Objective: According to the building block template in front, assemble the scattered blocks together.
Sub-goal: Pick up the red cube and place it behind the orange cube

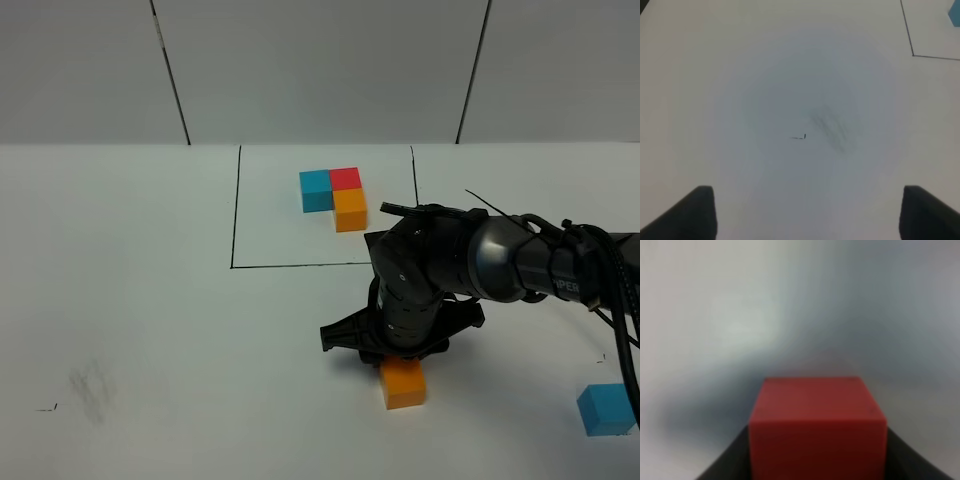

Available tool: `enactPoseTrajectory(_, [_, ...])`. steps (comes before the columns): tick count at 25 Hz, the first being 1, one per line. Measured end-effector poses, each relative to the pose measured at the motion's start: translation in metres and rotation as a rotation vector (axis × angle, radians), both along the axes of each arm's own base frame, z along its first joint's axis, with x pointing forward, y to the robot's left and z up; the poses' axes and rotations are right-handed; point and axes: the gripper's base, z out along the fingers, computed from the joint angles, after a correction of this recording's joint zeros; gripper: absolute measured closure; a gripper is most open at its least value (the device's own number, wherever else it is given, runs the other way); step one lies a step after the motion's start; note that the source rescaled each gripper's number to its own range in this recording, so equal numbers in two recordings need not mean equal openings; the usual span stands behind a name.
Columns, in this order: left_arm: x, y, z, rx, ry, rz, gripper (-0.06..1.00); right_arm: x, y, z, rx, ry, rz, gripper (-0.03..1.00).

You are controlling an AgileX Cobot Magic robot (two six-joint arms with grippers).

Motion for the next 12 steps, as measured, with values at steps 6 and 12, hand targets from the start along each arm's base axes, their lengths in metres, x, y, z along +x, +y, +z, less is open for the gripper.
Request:
enactPoseTrajectory(6, [0.0,0.0,0.0,0.0,0.0,0.0,0.3,0.0033,0.0,-0.0068,-0.011,-0.023,0.024,0.45])
enactPoseTrajectory(12, [0.0,0.0,0.0,0.0,0.0,0.0,0.3,0.0051,-0.0004,-0.0064,-0.018,-0.043,0.034,-0.01])
